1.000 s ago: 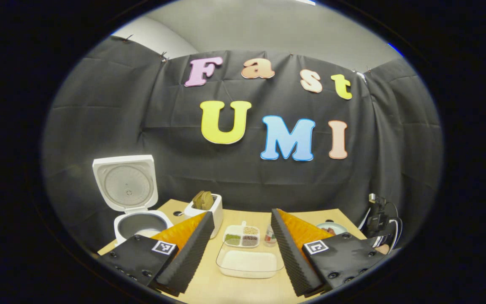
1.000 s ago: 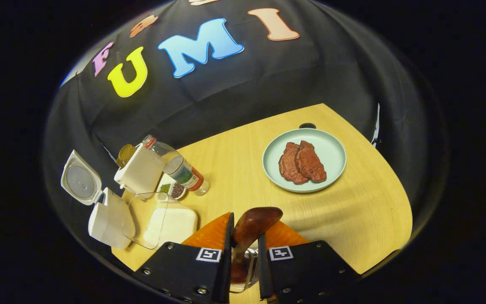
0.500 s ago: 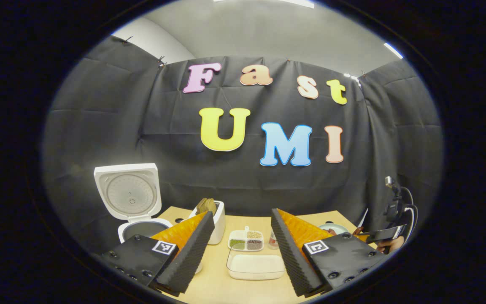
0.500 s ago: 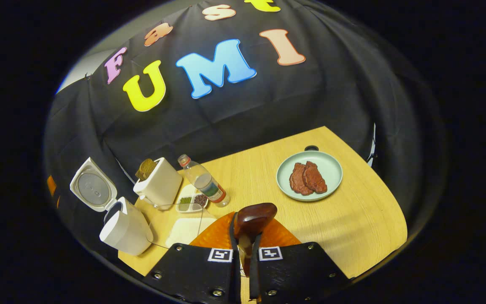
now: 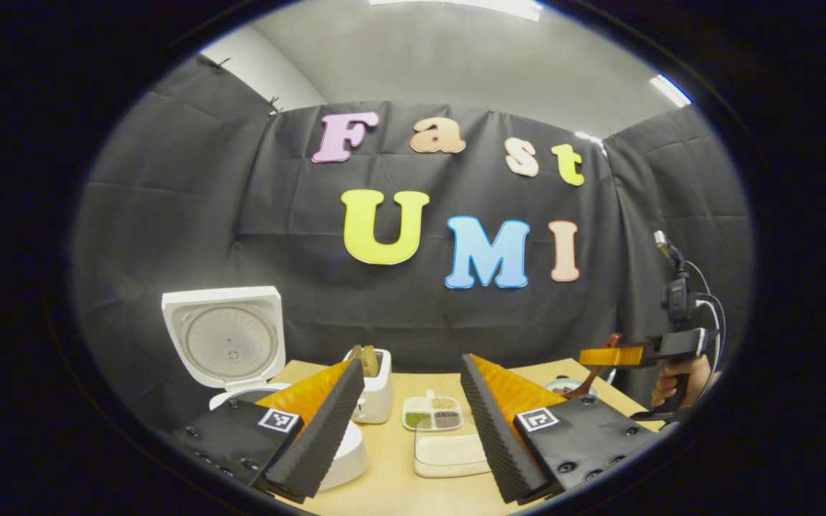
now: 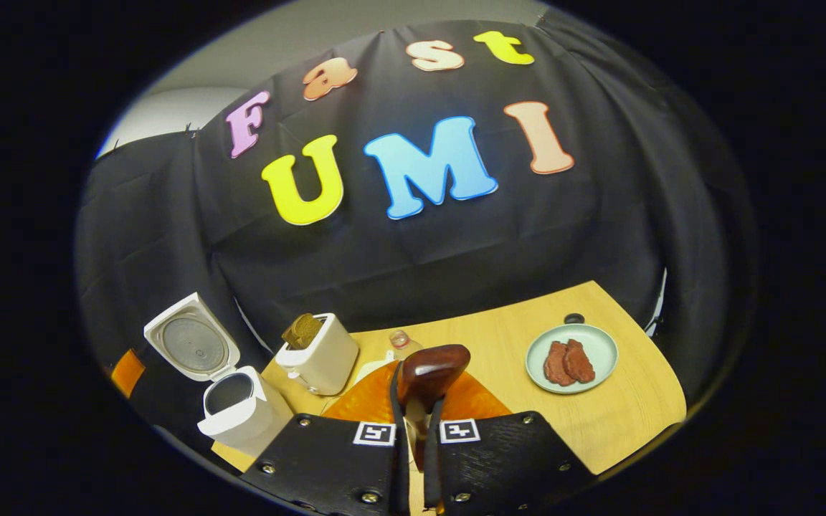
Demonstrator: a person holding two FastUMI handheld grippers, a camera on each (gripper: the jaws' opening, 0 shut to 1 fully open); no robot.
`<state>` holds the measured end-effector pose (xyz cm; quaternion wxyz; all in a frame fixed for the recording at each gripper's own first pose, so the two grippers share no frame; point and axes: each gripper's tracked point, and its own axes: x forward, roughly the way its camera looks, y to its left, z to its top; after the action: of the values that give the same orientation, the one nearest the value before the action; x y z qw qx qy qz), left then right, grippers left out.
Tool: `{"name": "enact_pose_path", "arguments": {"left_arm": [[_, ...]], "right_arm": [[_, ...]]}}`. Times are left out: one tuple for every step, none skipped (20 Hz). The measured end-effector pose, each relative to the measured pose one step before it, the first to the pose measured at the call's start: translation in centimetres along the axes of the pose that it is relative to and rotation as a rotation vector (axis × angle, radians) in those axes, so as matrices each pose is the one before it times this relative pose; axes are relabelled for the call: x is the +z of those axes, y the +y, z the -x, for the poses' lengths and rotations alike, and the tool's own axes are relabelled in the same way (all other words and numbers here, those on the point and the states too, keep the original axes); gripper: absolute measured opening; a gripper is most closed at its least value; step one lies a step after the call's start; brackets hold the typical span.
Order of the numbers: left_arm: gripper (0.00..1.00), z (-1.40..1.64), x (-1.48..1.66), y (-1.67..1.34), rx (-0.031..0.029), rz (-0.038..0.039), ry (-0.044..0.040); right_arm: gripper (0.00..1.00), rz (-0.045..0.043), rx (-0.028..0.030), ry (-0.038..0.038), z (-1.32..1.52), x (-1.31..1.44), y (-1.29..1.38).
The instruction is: Close the left gripper, press the button to open the rice cooker; take a wooden spoon from the chopstick holder with the right hand, scoop a spoonful of rice and pour it into the rice cooker, then put the wooden spoon back into the chopstick holder.
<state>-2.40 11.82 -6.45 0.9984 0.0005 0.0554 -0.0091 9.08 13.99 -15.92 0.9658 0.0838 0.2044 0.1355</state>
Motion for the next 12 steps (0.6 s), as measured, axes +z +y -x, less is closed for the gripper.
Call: {"name": "enact_pose_path", "arguments": {"left_arm": [[0.94,-0.025,0.151,0.818,0.00339,0.00567,-0.00266],[0.95,0.068,0.020,0.615,0.00042,0.00413,-0.00101],[0.94,0.015,-0.299,0.630,0.00036,0.00014,0.00703],[1.00,-0.087,-0.390,0.596,0.00190,-0.00912,0.00629],[1.00,-0.113,-0.385,0.664,0.00222,-0.01184,0.00746],[1.00,-0.015,-0.191,0.490,-0.00023,-0.00718,0.00654],[1.00,-0.047,-0.318,0.515,0.00060,-0.00697,0.00588],[0.94,-0.095,-0.200,0.516,0.00368,-0.00937,0.00562],[1.00,-0.124,-0.449,0.528,0.00105,-0.00638,0.00786],[1.00,-0.132,-0.251,0.434,0.00169,-0.00266,0.00784],[1.00,-0.045,-0.274,0.436,0.00166,0.00129,0.00823],[1.00,-0.200,-0.344,0.374,0.00003,0.00494,0.00502]], "right_arm": [[0.08,0.01618,0.01167,0.01105,-1.030,-0.504,1.114],[0.08,-0.00039,0.00891,0.01895,-1.002,-0.746,1.055],[0.08,-0.00769,0.01282,0.01908,-0.950,-0.721,0.966],[0.08,-0.00235,0.01079,0.02421,-1.193,-0.985,0.936],[0.08,0.01166,-0.00034,0.02352,-1.257,-0.927,0.453],[0.08,0.02311,-0.00747,0.01618,-1.438,-0.878,0.149],[0.08,0.03157,-0.01442,0.01574,-1.332,-0.788,-0.032],[0.08,0.03821,-0.01725,0.01905,-1.270,-1.055,0.013],[0.08,0.03582,-0.01247,0.02075,-1.160,-1.008,0.101],[0.08,0.03499,-0.00585,0.01783,-1.290,-1.205,0.399],[0.08,0.03557,-0.00552,0.01628,-1.096,-1.005,0.226],[0.08,0.03128,-0.00396,0.00552,-0.746,-0.717,0.156]]}}
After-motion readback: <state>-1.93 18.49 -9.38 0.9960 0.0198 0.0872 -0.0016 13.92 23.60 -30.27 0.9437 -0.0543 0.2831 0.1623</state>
